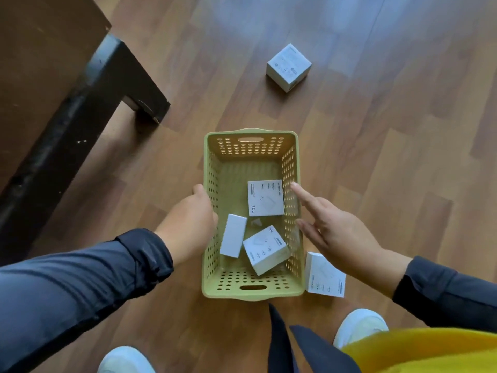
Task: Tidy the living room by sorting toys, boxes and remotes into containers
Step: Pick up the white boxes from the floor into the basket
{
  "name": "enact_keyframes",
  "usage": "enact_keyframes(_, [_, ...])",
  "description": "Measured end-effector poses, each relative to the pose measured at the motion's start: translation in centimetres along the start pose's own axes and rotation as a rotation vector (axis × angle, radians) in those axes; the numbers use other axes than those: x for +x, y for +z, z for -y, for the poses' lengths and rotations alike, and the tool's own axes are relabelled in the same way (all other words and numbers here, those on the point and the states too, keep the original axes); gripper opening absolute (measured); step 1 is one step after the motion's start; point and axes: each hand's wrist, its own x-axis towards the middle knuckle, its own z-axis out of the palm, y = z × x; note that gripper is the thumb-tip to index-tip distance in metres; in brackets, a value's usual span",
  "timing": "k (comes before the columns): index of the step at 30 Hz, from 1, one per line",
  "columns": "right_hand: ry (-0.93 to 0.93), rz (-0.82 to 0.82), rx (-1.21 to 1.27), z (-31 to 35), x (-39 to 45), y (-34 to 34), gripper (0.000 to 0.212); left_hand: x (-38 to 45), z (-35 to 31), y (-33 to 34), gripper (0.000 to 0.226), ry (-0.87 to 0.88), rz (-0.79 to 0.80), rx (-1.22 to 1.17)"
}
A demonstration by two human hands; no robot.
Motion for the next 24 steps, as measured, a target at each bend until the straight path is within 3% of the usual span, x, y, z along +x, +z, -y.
enact_keyframes(5, [0.004,-0.051,0.046,-0.9,-0.4,0.7,0.062,0.1,-1.1,0.4,0.034,-0.018,0.019,-0.007])
enact_keyframes(8, [0.137,-0.227,0.09,-2.0,-0.5,1.4,0.032,0.4,-1.0,0.4,0.032,-0.028,0.005,-0.002])
enact_keyframes(10, [0.226,-0.168,-0.002,-2.9,-0.7,2.1,0.014,0.4,-0.9,0.5,0.031,-0.033,0.0,0.0])
enact_keyframes(12, [0.211,-0.029,-0.115,-3.6,-1.3,3.1,0.011,0.3,-1.0,0.7,0.032,-0.032,-0.005,-0.015])
enact_keyframes(16, [0.044,0.194,-0.312,-4.1,-2.4,5.1,0.027,0.4,-1.0,0.7,0.029,-0.032,-0.016,-0.023])
enact_keyframes(22, [-0.087,0.376,-0.55,-4.6,-3.1,6.0,0.088,0.2,-0.9,0.8,0.024,-0.001,-0.025,0.0])
enact_keyframes(24, [-0.108,0.449,-0.609,-4.9,-3.3,6.3,0.089,0.3,-0.7,0.8,0.025,0.002,-0.013,0.025])
